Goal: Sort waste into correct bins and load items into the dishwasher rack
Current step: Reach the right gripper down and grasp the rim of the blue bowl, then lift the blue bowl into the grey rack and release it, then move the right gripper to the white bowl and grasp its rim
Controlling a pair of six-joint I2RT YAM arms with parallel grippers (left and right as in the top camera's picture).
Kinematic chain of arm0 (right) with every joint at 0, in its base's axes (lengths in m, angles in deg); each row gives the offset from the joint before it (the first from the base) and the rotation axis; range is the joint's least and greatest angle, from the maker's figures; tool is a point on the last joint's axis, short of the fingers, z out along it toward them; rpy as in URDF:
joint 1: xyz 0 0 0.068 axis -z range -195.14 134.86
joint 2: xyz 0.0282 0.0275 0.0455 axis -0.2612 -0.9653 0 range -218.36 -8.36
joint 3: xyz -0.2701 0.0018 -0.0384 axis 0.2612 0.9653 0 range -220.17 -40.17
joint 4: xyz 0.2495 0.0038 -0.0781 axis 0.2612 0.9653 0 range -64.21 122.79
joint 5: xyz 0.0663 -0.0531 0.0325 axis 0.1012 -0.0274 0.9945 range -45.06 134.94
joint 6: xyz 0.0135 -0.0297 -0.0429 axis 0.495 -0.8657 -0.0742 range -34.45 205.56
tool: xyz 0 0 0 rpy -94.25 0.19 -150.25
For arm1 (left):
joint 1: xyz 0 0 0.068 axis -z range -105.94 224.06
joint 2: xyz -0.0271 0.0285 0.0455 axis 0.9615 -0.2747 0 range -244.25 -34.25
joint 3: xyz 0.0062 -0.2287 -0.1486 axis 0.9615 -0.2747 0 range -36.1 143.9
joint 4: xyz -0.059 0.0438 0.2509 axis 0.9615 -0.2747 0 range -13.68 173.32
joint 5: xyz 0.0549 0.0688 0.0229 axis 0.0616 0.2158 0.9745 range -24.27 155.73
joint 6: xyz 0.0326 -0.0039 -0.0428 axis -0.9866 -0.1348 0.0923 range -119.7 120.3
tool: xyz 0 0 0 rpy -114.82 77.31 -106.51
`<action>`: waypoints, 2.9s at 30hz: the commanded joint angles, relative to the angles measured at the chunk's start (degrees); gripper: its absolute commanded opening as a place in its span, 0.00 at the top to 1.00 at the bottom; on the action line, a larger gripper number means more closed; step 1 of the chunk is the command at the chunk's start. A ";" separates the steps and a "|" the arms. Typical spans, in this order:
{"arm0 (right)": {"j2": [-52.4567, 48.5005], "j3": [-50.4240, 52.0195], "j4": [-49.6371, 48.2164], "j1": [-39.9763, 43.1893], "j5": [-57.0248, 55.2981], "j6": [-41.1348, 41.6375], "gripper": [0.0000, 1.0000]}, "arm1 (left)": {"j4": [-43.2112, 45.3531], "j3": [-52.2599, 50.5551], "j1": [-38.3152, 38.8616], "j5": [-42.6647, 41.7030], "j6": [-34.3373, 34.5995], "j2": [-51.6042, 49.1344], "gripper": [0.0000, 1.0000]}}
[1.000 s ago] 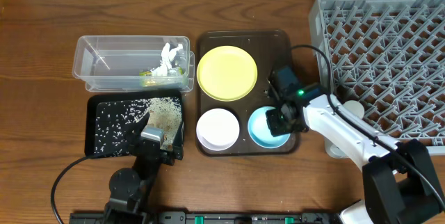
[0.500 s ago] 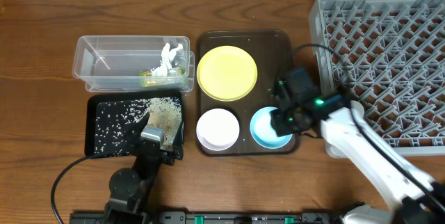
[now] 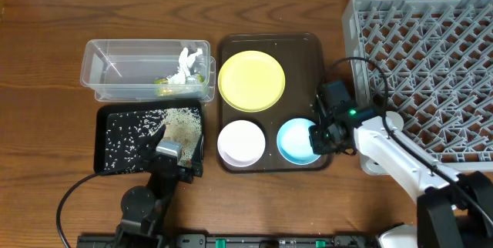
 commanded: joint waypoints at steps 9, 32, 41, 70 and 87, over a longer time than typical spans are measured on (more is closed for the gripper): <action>13.94 -3.37 3.93 1.16 -5.81 3.50 0.99 | -0.79 -1.55 -0.28 -0.81 -0.15 0.39 0.11; 18.56 -5.31 -15.32 2.99 -78.60 -5.51 0.99 | -0.79 -1.55 -0.28 -0.81 -0.15 0.39 0.11; 4.68 -5.31 -20.52 10.03 -76.83 -8.04 0.99 | -0.79 -1.55 -0.28 -0.81 -0.15 0.39 0.11; 0.59 -5.35 -21.18 -3.89 -70.86 -12.87 0.46 | -0.79 -1.55 -0.28 -0.81 -0.15 0.39 0.11; 9.84 -4.02 -11.72 -19.47 2.08 15.78 0.60 | -0.79 -1.55 -0.28 -0.81 -0.15 0.39 0.11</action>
